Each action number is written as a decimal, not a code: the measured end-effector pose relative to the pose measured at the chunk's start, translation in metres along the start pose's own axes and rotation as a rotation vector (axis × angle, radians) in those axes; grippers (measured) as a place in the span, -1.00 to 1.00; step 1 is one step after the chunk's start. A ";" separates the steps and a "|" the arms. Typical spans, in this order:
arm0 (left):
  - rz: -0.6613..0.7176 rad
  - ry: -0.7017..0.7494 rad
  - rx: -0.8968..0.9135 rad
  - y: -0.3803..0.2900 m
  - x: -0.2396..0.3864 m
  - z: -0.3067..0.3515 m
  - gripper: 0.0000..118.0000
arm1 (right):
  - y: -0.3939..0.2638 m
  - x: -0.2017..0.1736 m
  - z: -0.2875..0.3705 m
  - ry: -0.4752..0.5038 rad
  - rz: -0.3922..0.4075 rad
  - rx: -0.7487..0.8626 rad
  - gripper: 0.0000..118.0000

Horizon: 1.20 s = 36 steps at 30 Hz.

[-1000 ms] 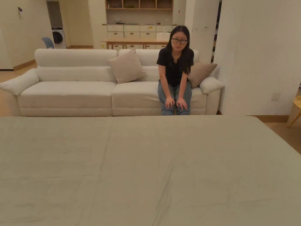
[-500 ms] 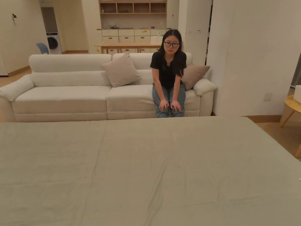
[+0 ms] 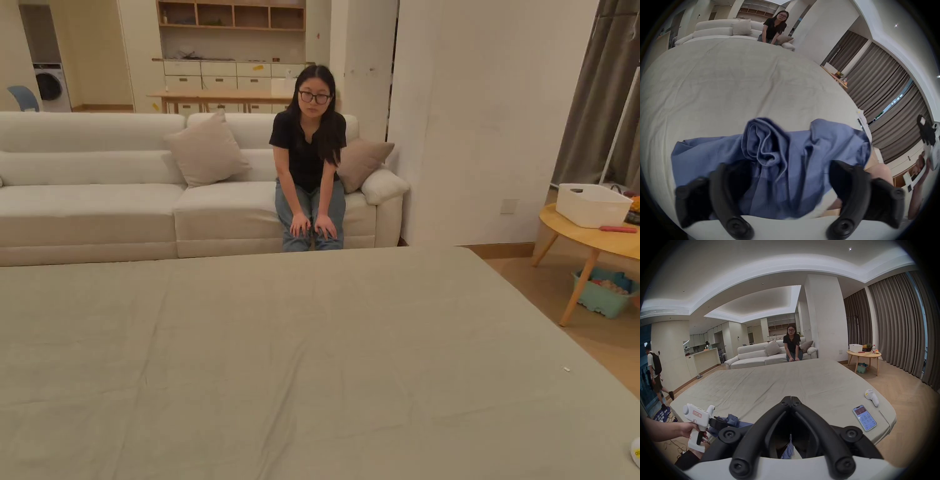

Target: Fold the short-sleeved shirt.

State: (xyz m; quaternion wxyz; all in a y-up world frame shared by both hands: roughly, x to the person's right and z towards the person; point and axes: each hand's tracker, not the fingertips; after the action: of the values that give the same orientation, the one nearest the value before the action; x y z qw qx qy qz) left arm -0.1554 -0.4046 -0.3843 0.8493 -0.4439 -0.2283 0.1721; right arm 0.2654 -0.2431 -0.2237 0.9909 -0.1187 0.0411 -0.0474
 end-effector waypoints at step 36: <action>-0.140 0.074 0.292 -0.016 0.076 0.027 -1.00 | 0.001 -0.008 0.001 0.067 -0.024 -0.006 -1.00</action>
State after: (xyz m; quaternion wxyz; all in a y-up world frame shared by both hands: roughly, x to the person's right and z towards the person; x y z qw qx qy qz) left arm -0.1049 -0.3578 -0.3395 0.9225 -0.3047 -0.1999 0.1272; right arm 0.2580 -0.2410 -0.2223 0.9880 -0.1205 0.0729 -0.0629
